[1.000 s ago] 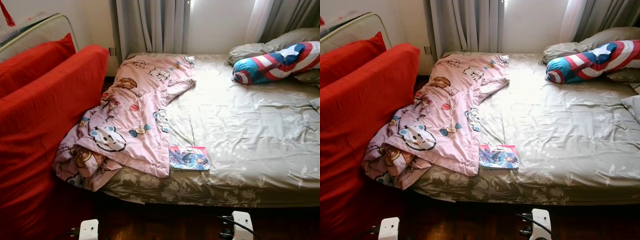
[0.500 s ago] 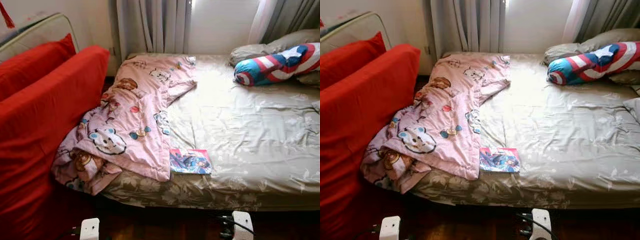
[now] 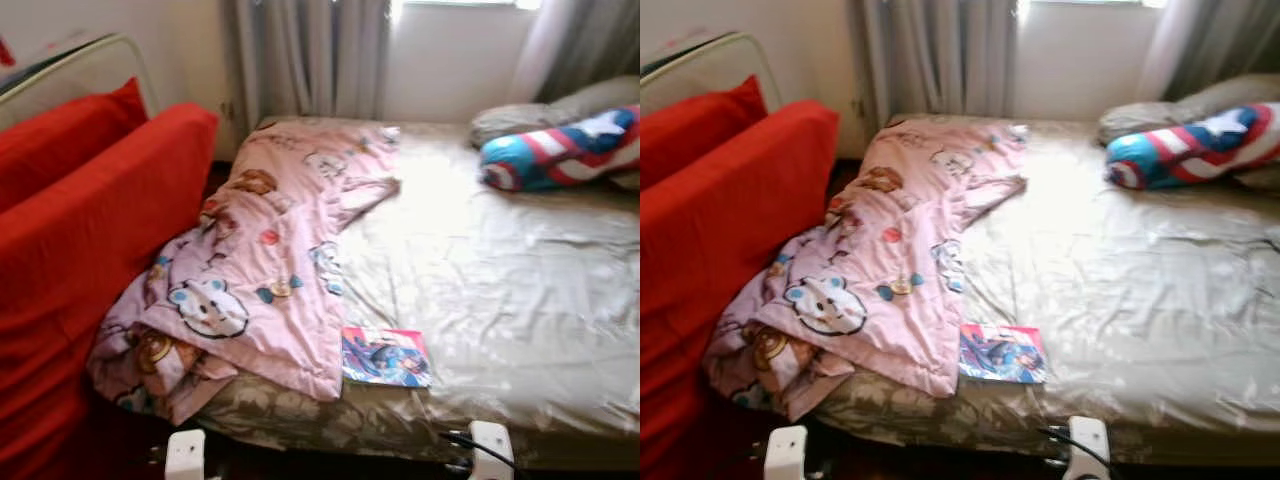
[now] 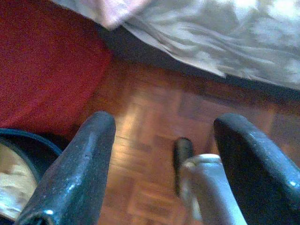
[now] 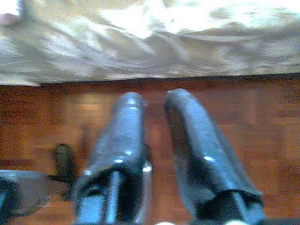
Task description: Clean up the room
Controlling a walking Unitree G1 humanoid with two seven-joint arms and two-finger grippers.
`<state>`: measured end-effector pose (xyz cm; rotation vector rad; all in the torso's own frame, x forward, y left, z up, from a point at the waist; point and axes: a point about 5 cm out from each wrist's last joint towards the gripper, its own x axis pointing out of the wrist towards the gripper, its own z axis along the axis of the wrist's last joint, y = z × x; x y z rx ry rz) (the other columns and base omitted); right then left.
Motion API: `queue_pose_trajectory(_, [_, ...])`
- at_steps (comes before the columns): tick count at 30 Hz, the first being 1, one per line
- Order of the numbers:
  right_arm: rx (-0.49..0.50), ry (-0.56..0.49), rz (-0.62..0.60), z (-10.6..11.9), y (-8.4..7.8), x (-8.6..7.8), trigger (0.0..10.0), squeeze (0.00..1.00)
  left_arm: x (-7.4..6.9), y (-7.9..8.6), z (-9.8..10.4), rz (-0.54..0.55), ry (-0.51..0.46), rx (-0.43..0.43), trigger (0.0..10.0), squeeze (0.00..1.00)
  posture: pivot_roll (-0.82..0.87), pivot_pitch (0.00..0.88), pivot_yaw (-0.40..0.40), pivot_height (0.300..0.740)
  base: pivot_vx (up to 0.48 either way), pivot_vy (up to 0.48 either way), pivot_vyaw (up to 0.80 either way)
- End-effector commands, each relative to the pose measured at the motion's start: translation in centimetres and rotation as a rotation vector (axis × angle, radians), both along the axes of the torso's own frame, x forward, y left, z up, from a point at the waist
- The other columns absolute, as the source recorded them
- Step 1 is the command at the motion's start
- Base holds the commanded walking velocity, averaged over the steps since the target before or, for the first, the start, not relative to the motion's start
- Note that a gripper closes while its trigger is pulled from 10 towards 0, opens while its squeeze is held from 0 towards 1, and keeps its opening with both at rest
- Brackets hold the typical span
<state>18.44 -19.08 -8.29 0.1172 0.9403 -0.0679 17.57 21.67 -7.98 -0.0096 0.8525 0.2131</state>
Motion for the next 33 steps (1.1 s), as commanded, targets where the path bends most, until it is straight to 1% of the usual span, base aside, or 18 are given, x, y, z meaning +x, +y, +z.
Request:
queue_pose_trajectory(1, [-0.022,0.005,-0.022,0.01,-1.14,-0.34,10.0,0.0,0.22,-0.6,-0.02,-0.008,-0.003,-0.014,10.0,0.0,-0.05,0.0,0.005,0.74,0.0,0.0,0.0])
queue_pose_trajectory(11, [-0.023,0.004,-0.021,0.0,-1.17,-0.39,10.0,0.0,0.01,-0.63,-0.13,-0.007,0.002,-0.016,10.0,0.0,-0.05,0.0,0.003,0.74,0.289,0.0,0.0])
queue_pose_trajectory(33, [-0.029,0.006,-0.017,-0.01,-1.28,-0.46,10.0,0.0,-0.36,-0.77,-0.36,-0.012,0.02,-0.028,10.0,0.0,-0.06,0.0,0.001,0.74,0.011,0.0,0.0])
